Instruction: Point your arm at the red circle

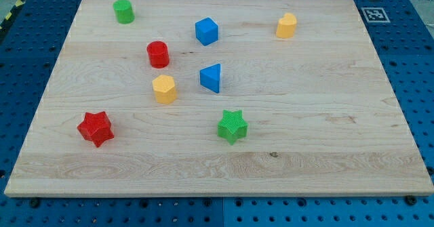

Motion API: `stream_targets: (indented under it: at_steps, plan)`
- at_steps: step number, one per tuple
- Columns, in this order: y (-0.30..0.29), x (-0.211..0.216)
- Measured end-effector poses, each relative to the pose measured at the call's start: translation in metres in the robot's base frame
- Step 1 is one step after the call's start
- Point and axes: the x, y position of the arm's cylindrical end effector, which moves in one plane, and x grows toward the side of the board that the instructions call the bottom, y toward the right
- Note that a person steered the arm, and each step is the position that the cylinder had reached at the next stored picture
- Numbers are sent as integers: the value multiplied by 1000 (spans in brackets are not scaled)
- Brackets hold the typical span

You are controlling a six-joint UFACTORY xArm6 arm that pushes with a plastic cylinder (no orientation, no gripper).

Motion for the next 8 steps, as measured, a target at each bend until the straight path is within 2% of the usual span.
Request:
stream_targets:
  at_steps: [6, 7, 8]
  plan:
    - [-7, -4]
    - [-7, 10]
    - [-32, 77]
